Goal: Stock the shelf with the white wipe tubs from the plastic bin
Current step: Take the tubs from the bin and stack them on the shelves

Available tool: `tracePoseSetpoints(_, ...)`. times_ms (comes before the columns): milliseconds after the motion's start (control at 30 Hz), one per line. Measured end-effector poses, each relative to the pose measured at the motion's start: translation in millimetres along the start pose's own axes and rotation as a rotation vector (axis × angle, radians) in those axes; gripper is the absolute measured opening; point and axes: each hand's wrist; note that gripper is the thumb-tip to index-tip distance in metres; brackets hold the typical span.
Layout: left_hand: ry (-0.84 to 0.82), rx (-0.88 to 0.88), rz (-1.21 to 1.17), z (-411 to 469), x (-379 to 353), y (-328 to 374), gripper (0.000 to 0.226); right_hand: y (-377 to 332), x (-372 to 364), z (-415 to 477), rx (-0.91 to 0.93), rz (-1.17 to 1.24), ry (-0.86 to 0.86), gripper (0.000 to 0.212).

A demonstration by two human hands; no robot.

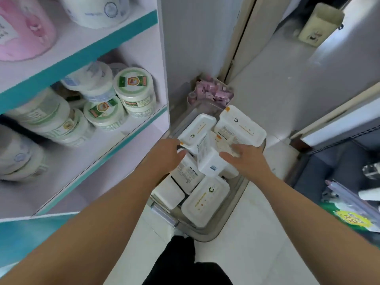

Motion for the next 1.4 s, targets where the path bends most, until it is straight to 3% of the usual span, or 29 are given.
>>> tracePoseSetpoints(167,-0.102,0.003,-0.023,59,-37,-12,0.044,-3,-44,42,-0.186,0.135,-0.029,0.077)
tracePoseSetpoints(333,-0.167,0.008,-0.002,92,-60,-17,0.042,-2,-66,73,-0.270,0.177,-0.023,0.058)
tracePoseSetpoints(433,-0.167,0.042,-0.093,106,-68,-22,0.043,8,-69,78,-0.256,0.245,-0.026,0.054)
tracePoseSetpoints(567,-0.189,0.071,-0.173,118,-76,-15,0.051,32,-60,77,-0.209,0.363,-0.083,0.025)
tracePoseSetpoints(700,-0.262,0.063,-0.185,121,-84,-4,0.058,50,-45,75,-0.113,0.371,-0.173,0.022)
tracePoseSetpoints(867,-0.262,0.161,-0.468,108,-86,0,0.067,60,-23,64,-0.048,0.404,-0.242,0.028)
tracePoseSetpoints(1067,-0.047,0.135,-0.661,47,-61,5,0.056,42,16,33,0.096,0.341,-0.335,0.045)
tracePoseSetpoints(1167,0.126,0.101,-0.721,4,-34,13,0.039,18,44,15,0.223,0.274,-0.366,0.049)
tracePoseSetpoints(1400,0.573,0.057,-0.845,-127,38,27,0.044,-65,88,-51,0.618,0.046,-0.390,0.047)
Point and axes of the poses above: each hand's wrist, its own z-axis towards the middle knuckle, its own x-axis out of the back of the hand, y = z × x, and after that the axes turned 10 degrees about -z, right-handed
